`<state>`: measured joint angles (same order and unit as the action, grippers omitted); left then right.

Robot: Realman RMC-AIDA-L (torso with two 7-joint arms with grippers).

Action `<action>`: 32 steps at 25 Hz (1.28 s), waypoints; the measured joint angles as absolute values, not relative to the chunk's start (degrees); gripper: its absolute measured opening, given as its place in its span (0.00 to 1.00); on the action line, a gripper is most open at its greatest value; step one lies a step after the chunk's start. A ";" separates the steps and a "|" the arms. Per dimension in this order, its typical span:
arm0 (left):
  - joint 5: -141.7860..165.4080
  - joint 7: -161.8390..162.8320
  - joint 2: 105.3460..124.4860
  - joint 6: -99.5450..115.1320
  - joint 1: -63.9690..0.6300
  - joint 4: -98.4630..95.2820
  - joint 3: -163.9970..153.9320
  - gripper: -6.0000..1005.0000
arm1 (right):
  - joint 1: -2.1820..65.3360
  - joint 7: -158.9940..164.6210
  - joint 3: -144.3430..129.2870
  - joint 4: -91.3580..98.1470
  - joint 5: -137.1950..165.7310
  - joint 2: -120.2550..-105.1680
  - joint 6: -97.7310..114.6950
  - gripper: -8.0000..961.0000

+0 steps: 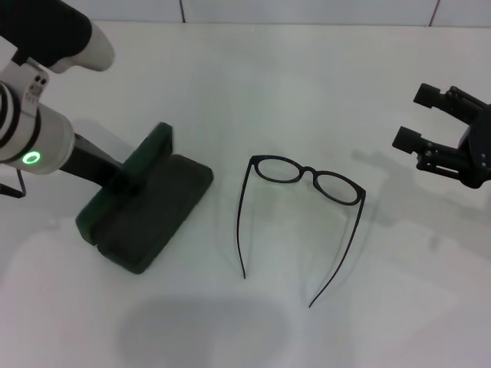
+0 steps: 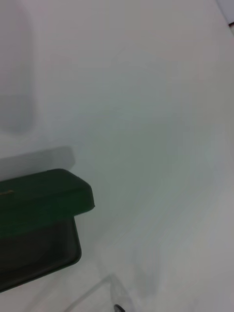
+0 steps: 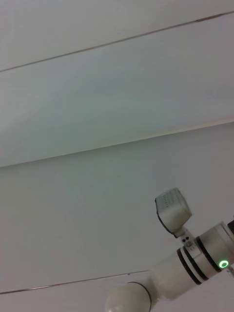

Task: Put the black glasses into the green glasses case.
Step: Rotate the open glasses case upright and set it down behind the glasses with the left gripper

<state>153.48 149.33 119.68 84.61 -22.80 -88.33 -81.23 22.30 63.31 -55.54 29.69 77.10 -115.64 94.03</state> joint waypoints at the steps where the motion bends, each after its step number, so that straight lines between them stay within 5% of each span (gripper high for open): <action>1: 153.48 149.33 119.69 84.89 -22.97 -88.51 -81.25 0.46 | 22.30 63.30 -55.54 29.66 77.09 -115.61 94.03 0.91; 9: 154.50 142.73 119.51 84.37 -28.35 -92.49 -80.85 0.22 | 22.18 63.27 -55.54 29.35 77.07 -115.57 95.45 0.91; 32: 138.86 102.82 119.92 52.31 -41.82 -64.39 -95.57 0.20 | 18.82 61.18 -56.76 26.45 79.13 -115.56 101.32 0.91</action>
